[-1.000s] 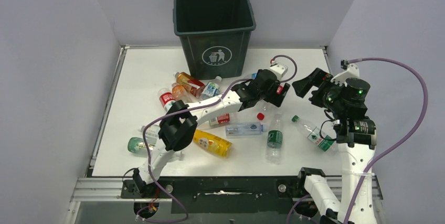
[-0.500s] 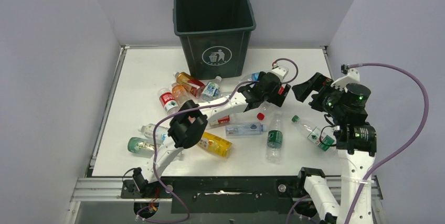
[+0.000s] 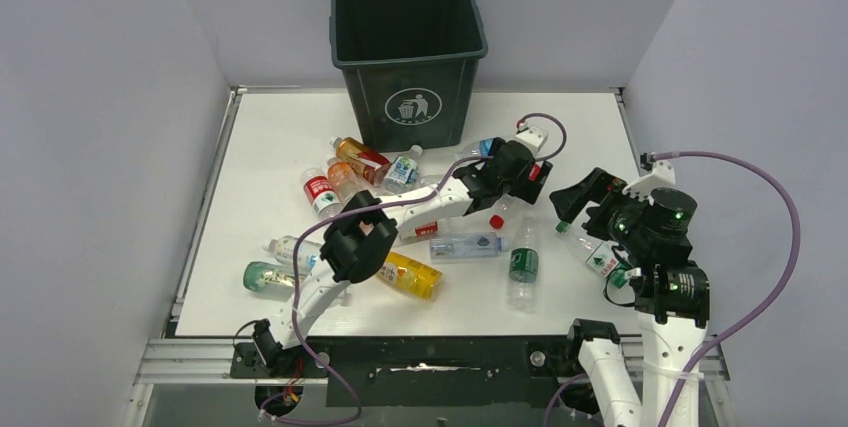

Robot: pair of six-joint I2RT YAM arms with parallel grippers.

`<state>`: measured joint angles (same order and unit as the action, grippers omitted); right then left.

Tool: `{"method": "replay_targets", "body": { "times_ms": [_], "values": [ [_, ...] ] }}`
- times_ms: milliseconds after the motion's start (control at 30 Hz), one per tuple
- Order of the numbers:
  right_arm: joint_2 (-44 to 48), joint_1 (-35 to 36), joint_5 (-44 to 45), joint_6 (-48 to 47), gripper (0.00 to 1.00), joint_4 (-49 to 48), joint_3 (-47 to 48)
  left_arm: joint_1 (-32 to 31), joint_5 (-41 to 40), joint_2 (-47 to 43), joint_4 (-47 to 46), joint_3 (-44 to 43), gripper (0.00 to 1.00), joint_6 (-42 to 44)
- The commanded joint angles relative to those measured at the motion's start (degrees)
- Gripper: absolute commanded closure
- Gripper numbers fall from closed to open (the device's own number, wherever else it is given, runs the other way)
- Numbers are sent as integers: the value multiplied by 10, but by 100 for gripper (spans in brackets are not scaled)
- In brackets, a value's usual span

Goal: Put the plastic bottles in the bin
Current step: Pick up the plastic bottle at the center of the board.

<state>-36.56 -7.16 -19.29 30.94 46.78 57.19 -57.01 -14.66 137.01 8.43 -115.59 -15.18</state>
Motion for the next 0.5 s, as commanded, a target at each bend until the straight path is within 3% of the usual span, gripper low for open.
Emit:
{"method": "replay_targets", "body": {
  "times_ms": [0, 467],
  "values": [
    [12, -4, -14, 2, 2, -6, -8, 1, -15, 14, -36, -14, 10, 8],
    [21, -4, -19, 3, 2, -9, -22, 2, -19, 43, -32, -20, 11, 8]
  ]
}}
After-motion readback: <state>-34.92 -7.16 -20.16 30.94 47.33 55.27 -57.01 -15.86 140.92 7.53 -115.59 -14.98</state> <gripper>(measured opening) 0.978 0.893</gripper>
